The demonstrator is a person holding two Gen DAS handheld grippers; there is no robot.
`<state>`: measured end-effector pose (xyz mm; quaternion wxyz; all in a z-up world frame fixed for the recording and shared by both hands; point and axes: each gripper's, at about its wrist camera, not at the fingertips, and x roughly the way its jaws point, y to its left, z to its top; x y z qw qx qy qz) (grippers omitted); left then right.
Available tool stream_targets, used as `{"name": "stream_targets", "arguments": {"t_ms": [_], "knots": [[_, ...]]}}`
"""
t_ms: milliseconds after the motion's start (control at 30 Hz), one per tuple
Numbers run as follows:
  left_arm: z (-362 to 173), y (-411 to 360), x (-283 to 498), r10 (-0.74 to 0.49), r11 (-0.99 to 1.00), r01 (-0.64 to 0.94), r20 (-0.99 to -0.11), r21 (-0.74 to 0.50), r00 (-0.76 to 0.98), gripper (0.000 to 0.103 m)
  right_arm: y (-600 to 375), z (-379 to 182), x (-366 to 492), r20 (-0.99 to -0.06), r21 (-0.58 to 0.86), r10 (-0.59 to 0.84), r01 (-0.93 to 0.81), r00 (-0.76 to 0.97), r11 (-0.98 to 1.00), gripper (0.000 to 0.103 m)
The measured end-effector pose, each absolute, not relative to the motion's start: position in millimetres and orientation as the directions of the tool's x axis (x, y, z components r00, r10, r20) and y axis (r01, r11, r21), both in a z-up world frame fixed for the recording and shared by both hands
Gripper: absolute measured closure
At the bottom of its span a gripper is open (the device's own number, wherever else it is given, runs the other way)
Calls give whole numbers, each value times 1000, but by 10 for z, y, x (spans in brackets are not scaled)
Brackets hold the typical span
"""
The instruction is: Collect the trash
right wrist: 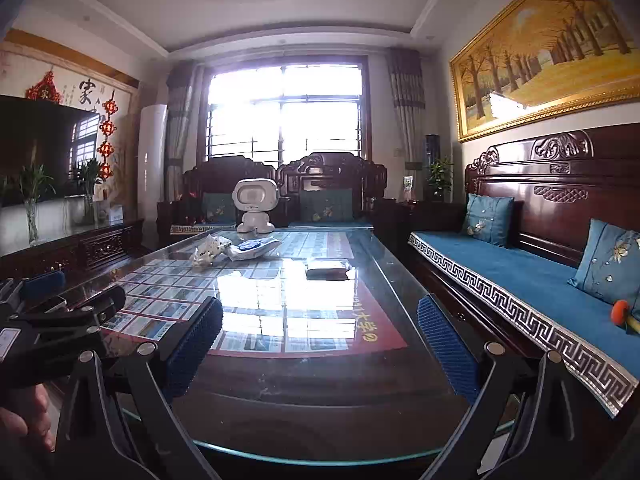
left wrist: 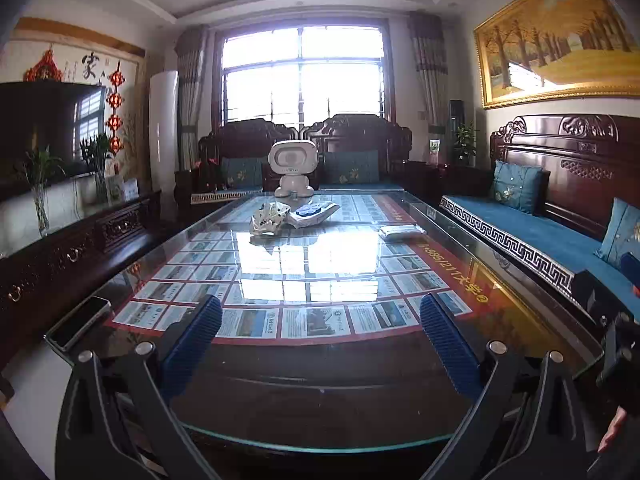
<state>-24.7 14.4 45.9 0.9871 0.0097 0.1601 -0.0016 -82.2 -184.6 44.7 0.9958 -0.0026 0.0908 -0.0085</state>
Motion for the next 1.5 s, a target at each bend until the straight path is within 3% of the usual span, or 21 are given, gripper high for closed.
{"name": "stream_targets", "arguments": {"t_ms": [667,1500], "knots": [[793,316,144,57,998,-59,-290,2,955,4,-1697,655,-458,-178,-26,5,-10,984,1000,8],[565,165,668,31,999,-24,-378,23,925,4,-1818,376,-11,-273,7,11,-10,962,1000,8]]}}
